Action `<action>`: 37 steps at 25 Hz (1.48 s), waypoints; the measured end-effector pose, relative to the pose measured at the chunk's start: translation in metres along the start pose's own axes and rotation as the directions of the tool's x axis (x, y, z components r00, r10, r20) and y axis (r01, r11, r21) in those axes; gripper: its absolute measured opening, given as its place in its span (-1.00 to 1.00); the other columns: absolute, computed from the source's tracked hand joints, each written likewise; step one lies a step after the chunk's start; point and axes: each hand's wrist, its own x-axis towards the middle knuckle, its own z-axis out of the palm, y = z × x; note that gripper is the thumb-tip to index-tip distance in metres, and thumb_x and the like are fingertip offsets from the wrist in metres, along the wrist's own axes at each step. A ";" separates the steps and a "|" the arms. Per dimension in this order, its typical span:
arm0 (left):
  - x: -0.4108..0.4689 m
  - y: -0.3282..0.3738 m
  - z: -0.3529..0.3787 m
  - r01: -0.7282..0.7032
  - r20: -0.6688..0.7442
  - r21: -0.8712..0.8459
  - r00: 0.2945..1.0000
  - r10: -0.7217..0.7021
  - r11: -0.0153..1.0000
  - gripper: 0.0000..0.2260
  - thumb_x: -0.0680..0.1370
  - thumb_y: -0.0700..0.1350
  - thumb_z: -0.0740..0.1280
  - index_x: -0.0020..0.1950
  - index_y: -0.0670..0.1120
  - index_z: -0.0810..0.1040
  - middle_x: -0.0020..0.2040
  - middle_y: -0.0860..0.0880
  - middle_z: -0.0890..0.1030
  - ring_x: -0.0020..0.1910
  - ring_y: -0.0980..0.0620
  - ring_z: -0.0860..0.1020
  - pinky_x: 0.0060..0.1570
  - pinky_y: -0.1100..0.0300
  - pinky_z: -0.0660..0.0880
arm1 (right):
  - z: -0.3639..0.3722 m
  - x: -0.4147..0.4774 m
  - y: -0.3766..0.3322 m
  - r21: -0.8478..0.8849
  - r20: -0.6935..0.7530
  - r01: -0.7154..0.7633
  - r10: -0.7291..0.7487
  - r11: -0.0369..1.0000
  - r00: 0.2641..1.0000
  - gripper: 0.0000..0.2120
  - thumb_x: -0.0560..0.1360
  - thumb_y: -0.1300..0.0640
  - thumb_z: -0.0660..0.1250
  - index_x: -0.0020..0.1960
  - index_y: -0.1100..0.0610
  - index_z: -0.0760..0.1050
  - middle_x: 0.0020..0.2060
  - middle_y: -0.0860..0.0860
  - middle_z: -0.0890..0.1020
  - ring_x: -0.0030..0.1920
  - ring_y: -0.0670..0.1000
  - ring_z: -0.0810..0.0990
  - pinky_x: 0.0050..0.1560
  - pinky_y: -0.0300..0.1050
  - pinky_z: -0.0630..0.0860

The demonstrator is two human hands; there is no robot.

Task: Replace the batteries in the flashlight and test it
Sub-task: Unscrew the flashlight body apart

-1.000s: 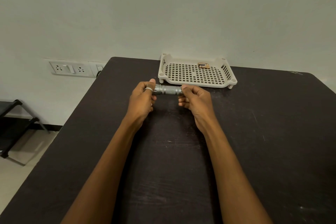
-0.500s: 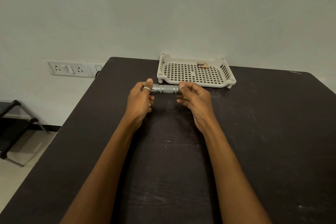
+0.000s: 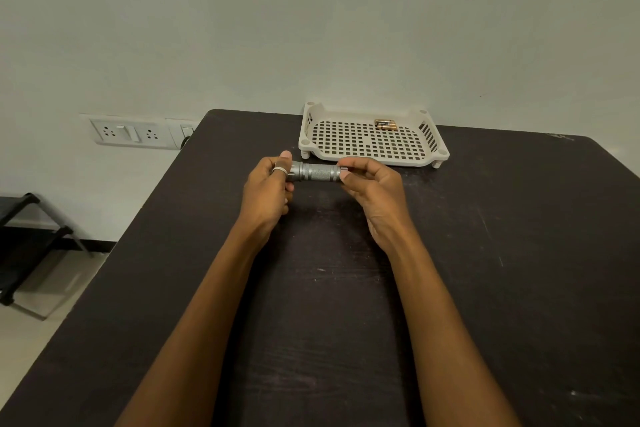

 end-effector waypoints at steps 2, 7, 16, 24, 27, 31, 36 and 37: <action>0.001 0.000 0.000 0.003 -0.002 0.005 1.000 -0.003 1.000 -0.78 0.68 0.07 0.20 0.09 -0.02 0.55 -0.24 -0.04 0.46 -0.45 0.16 0.34 -0.54 0.30 0.31 | -0.001 0.001 0.000 0.024 0.017 -0.007 0.006 1.000 1.000 -0.82 0.51 0.34 0.43 0.02 0.11 0.70 0.03 0.10 0.72 0.05 0.00 0.68 0.12 -0.10 0.64; 0.000 0.000 0.001 -0.005 0.004 0.009 1.000 0.005 1.000 -0.79 0.67 0.07 0.20 0.07 -0.01 0.55 -0.24 -0.04 0.47 -0.45 0.16 0.34 -0.53 0.30 0.31 | 0.005 0.003 0.006 -0.128 -0.045 -0.026 0.020 0.991 0.999 -0.82 0.58 0.02 0.42 -0.12 0.10 0.67 -0.30 -0.04 0.70 -0.30 -0.14 0.65 -0.28 -0.24 0.61; 0.003 -0.002 0.000 0.010 -0.013 -0.038 1.000 -0.010 0.999 -0.78 0.67 0.06 0.20 0.14 -0.03 0.55 -0.25 -0.04 0.48 -0.49 0.19 0.35 -0.55 0.31 0.31 | 0.001 0.001 0.001 0.008 0.039 0.058 -0.058 0.998 0.998 -0.74 0.50 0.37 0.44 0.04 0.04 0.70 0.00 0.00 0.75 0.04 -0.09 0.69 0.13 -0.19 0.61; 0.003 -0.003 -0.001 0.002 0.000 -0.019 1.000 -0.002 1.000 -0.76 0.67 0.10 0.20 0.07 -0.03 0.54 -0.27 -0.02 0.47 -0.50 0.19 0.36 -0.55 0.30 0.32 | 0.001 0.001 0.003 -0.026 -0.018 -0.029 0.028 0.999 0.999 -0.85 0.58 0.08 0.43 -0.04 0.17 0.68 -0.25 0.09 0.69 -0.27 -0.03 0.64 -0.25 -0.23 0.62; 0.004 -0.003 -0.001 0.006 -0.003 -0.022 1.000 -0.006 1.000 -0.76 0.67 0.10 0.20 0.06 -0.03 0.54 -0.27 -0.02 0.47 -0.49 0.18 0.35 -0.55 0.30 0.32 | -0.001 0.001 0.002 0.009 0.020 -0.015 0.015 1.000 1.000 -0.92 0.57 0.23 0.42 0.04 0.15 0.68 -0.14 0.07 0.69 -0.15 -0.03 0.65 -0.12 -0.20 0.63; 0.006 -0.003 -0.001 0.013 -0.008 -0.042 1.000 -0.014 0.999 -0.76 0.67 0.09 0.20 0.10 -0.04 0.54 -0.27 -0.02 0.45 -0.51 0.19 0.33 -0.56 0.30 0.30 | -0.003 0.002 0.000 0.062 0.067 0.006 -0.011 0.998 0.998 -0.80 0.55 0.34 0.40 0.11 0.14 0.66 -0.06 0.05 0.67 -0.03 -0.03 0.65 0.00 -0.13 0.63; 0.004 -0.003 0.000 0.003 0.009 -0.031 1.000 -0.003 1.000 -0.77 0.66 0.10 0.21 0.03 -0.02 0.54 -0.28 -0.02 0.46 -0.52 0.20 0.34 -0.57 0.31 0.30 | 0.002 0.004 0.003 -0.054 -0.033 -0.035 0.034 0.998 0.999 -0.79 0.59 0.04 0.41 -0.08 0.18 0.67 -0.28 0.06 0.66 -0.30 -0.06 0.62 -0.30 -0.23 0.60; 0.004 -0.003 0.000 0.003 0.009 -0.029 1.000 -0.003 1.000 -0.78 0.66 0.10 0.21 0.02 -0.01 0.54 -0.28 -0.02 0.46 -0.52 0.20 0.34 -0.57 0.31 0.30 | 0.002 0.004 0.003 -0.063 -0.034 -0.034 0.032 0.997 0.999 -0.81 0.59 0.06 0.41 -0.08 0.18 0.66 -0.29 0.06 0.66 -0.30 -0.06 0.61 -0.30 -0.23 0.60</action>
